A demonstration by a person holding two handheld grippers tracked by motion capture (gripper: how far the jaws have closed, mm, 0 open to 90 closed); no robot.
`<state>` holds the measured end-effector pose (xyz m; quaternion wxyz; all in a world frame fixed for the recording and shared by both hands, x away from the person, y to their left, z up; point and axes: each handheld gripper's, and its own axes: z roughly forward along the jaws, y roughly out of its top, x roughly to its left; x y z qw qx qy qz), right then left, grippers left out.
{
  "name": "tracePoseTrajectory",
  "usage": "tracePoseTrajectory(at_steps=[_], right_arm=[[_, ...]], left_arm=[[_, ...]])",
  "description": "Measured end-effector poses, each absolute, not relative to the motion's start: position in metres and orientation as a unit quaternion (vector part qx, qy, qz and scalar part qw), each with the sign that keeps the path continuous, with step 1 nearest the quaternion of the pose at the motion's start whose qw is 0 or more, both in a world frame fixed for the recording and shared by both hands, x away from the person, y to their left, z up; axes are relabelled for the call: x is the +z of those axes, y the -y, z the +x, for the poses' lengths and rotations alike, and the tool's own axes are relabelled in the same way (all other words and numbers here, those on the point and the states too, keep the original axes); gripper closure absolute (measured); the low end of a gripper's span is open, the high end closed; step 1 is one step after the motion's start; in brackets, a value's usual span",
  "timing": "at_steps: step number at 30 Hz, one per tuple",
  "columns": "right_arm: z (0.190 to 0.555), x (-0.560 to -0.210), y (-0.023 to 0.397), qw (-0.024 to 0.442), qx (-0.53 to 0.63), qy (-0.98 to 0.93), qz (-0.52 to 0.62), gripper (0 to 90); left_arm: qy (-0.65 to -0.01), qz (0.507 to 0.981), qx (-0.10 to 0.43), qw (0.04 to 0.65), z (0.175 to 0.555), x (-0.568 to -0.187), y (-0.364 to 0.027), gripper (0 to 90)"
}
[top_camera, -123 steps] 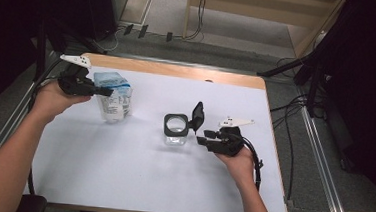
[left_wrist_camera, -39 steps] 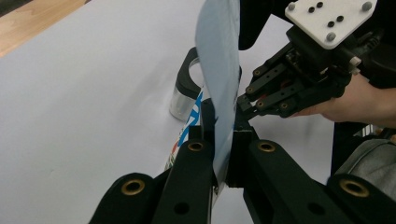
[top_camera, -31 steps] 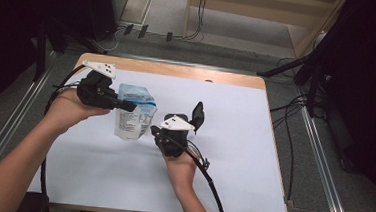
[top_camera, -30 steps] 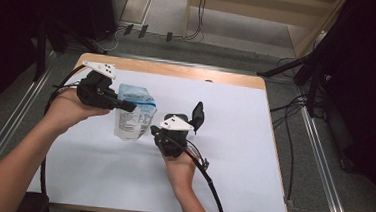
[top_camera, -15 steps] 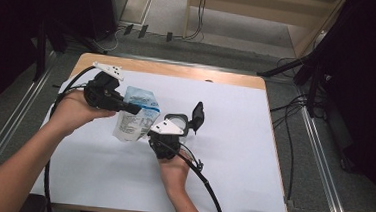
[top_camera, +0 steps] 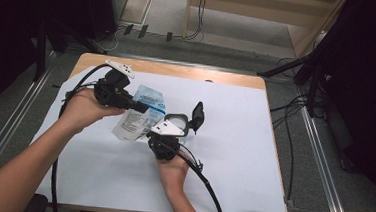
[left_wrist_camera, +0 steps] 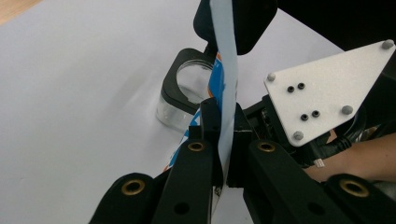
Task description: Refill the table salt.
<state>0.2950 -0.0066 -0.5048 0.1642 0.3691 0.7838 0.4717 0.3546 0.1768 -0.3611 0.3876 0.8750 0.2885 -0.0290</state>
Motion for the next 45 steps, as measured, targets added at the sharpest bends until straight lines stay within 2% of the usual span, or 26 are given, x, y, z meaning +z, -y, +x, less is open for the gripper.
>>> tracePoseTrajectory(at_steps=[10,28,45], right_arm=[[0.294,-0.51,0.007,0.148,0.491,-0.77,0.379,90.0],[0.292,-0.515,0.017,0.145,0.509,-0.754,0.39,90.0],[0.294,-0.517,0.015,0.13,0.517,-0.749,0.394,90.0]], left_arm=[[-0.286,0.881,-0.029,0.376,0.359,-0.359,-0.163,90.0],[-0.284,0.891,-0.033,0.354,0.369,-0.359,-0.135,90.0],[-0.289,0.894,-0.037,0.342,0.38,-0.364,-0.124,90.0]])
